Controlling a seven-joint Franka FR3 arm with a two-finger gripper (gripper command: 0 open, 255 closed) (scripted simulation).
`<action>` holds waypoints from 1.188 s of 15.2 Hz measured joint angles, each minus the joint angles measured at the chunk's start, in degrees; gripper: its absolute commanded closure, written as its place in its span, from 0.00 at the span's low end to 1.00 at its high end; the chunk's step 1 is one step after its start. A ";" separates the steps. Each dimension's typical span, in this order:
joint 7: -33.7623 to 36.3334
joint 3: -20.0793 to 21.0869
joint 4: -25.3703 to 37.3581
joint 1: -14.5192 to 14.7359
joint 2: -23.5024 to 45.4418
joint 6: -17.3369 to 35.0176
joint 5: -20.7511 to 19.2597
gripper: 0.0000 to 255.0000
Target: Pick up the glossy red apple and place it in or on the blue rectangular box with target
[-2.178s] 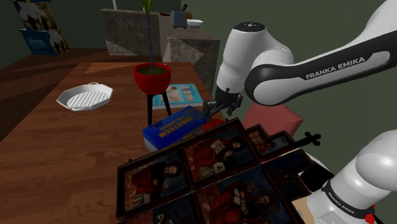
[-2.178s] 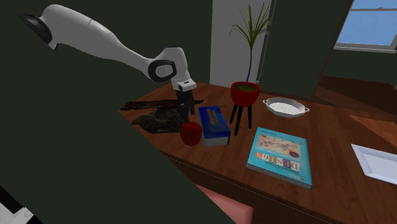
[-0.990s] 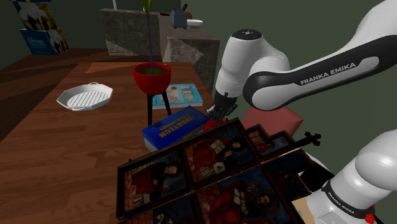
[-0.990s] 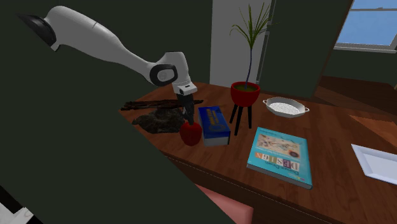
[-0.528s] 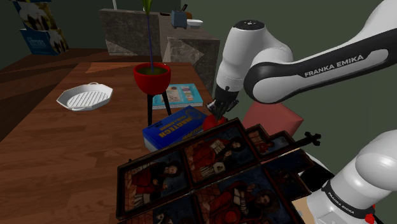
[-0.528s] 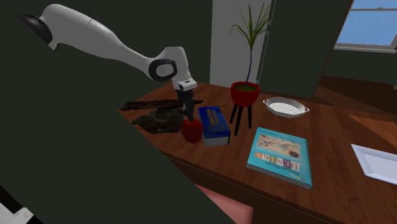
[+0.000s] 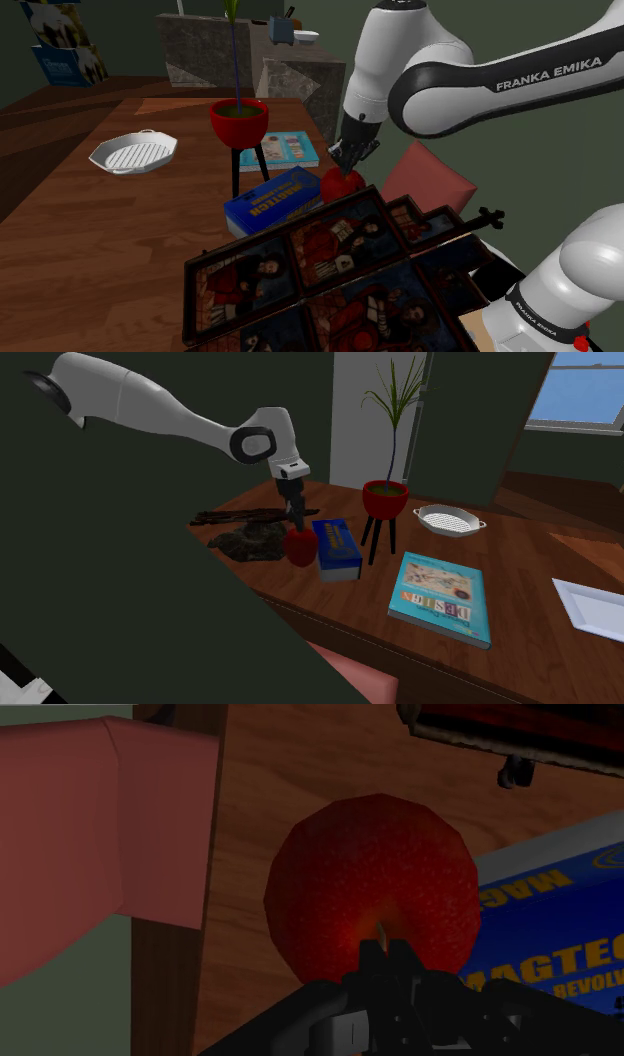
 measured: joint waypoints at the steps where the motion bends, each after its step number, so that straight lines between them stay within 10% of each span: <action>1: -0.31 -0.22 0.54 0.04 -0.29 -0.78 0.17 1.00; 18: -3.00 -2.35 11.51 0.14 -2.58 -13.64 1.29 1.00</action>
